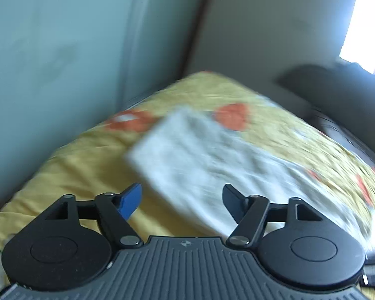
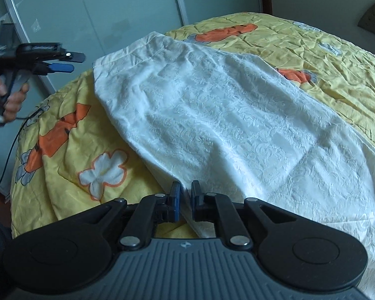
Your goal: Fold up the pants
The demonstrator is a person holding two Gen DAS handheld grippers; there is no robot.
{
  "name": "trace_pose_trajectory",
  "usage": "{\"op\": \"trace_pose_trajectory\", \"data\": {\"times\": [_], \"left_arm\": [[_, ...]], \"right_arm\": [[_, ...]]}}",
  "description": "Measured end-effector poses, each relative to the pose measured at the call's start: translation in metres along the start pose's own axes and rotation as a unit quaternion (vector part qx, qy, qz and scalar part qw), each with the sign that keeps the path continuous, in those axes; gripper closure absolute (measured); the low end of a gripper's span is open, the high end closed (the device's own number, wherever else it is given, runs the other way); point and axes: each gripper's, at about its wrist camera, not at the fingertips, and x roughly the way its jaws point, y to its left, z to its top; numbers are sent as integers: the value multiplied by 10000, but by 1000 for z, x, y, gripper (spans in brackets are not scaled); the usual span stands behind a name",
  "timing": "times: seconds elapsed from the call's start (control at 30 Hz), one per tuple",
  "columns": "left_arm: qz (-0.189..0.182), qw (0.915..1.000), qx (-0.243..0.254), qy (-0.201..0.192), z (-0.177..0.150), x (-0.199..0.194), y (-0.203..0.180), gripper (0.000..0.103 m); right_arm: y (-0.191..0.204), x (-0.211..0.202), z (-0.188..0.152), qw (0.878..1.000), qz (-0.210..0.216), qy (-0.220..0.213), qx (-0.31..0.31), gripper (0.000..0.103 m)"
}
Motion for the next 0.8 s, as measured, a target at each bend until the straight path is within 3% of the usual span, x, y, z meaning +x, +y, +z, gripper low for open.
{"op": "trace_pose_trajectory", "data": {"times": [0.07,0.17,0.2,0.37,0.47,0.53,0.63,0.7,0.8], "left_arm": [[-370,9975,605,-58,-17,-3,-41,25],[-810,9780,1915,-192,-52,2,-114,23],[-953,9686,2288,-211,-64,4,-135,23],[-1739,9280,3285,-237,-108,-1,-204,22],[-1641,9079,3820,-534,-128,4,-234,22],[-1673,9026,3930,-528,-128,14,-248,23],[-1805,8960,4054,-145,-131,35,-264,26],[-2027,8935,4003,207,-134,47,-272,40],[-2026,8937,3991,316,-141,55,-278,44]], "right_arm": [[2,-12,-1,9997,-184,-151,-8,81],[-6,-43,-6,9951,-854,-485,126,53],[-11,-56,-8,9919,-1088,-621,199,48],[-64,-134,-37,9593,-2086,-1335,1354,48],[-89,-161,-59,9432,-2228,-1517,1942,48],[-103,-169,-69,9353,-2307,-1566,2179,46],[-119,-170,-72,9269,-2512,-1582,2298,36],[-132,-170,-66,9232,-2655,-1570,2291,36],[-160,-171,-54,9158,-2862,-1522,2371,36]]}}
